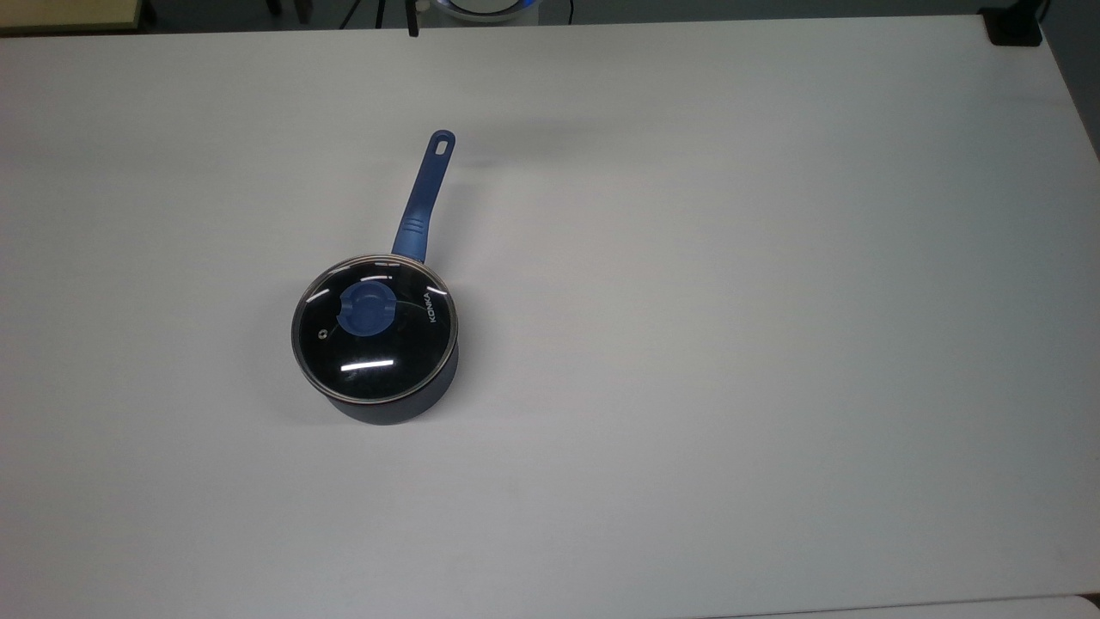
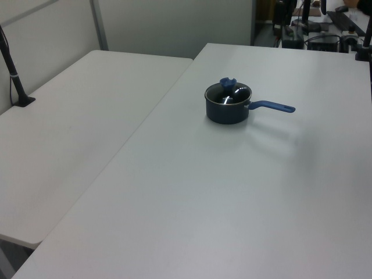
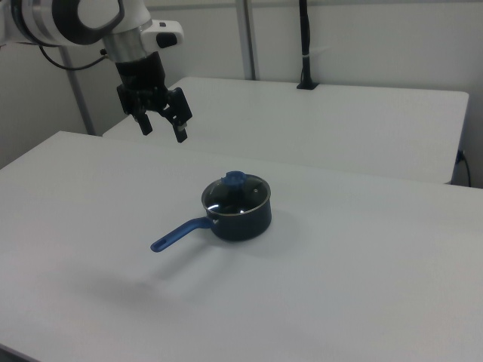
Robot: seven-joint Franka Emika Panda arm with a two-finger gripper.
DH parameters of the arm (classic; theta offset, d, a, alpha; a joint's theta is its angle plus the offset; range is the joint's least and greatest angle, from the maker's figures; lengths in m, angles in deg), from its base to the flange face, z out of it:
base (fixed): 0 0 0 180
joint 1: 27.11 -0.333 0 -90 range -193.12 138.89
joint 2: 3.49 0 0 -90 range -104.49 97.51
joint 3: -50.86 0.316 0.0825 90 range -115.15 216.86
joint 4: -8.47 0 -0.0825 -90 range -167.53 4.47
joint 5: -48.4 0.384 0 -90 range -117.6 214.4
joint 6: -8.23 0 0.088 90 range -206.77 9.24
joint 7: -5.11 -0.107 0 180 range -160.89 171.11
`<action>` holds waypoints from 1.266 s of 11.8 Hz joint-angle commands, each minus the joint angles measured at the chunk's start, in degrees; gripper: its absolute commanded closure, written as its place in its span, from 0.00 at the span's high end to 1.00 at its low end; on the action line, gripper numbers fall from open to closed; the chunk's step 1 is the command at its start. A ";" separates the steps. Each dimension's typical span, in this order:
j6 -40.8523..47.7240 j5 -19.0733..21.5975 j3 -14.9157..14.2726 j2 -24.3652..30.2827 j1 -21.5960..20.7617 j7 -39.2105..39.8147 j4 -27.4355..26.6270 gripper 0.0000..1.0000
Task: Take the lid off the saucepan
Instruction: 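Move the open gripper toward the saucepan's blue lid knob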
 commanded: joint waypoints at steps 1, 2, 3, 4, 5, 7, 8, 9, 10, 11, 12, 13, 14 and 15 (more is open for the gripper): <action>-1.34 1.36 -0.84 1.34 -0.60 0.74 -1.79 1.00; -1.43 1.36 -0.84 1.25 -0.60 0.74 -1.70 1.00; -1.51 1.36 -0.84 1.34 -0.60 0.82 -1.70 1.00; -1.51 1.36 -0.84 1.34 -0.60 0.82 -1.70 1.00; -1.51 1.36 -0.84 1.34 -0.60 0.82 -1.70 1.00; -1.60 1.36 -0.84 1.25 -0.60 0.74 -1.70 1.00; -1.60 1.36 -0.84 1.25 -0.60 0.74 -1.70 1.00; -1.60 1.36 -0.84 1.25 -0.51 1.35 -1.70 1.00; -1.69 1.27 -0.84 0.99 -0.34 2.83 -2.05 1.00; -1.78 1.27 -1.02 -0.14 0.53 7.37 -1.88 1.00; -1.95 1.18 -1.28 -1.55 1.06 9.50 -1.44 1.00; -2.22 1.18 -1.28 -3.30 1.42 8.13 1.00 1.00; -2.57 1.35 -1.28 -5.32 2.47 4.81 2.24 1.00; -5.01 1.53 -1.28 -7.34 2.91 1.65 3.38 1.00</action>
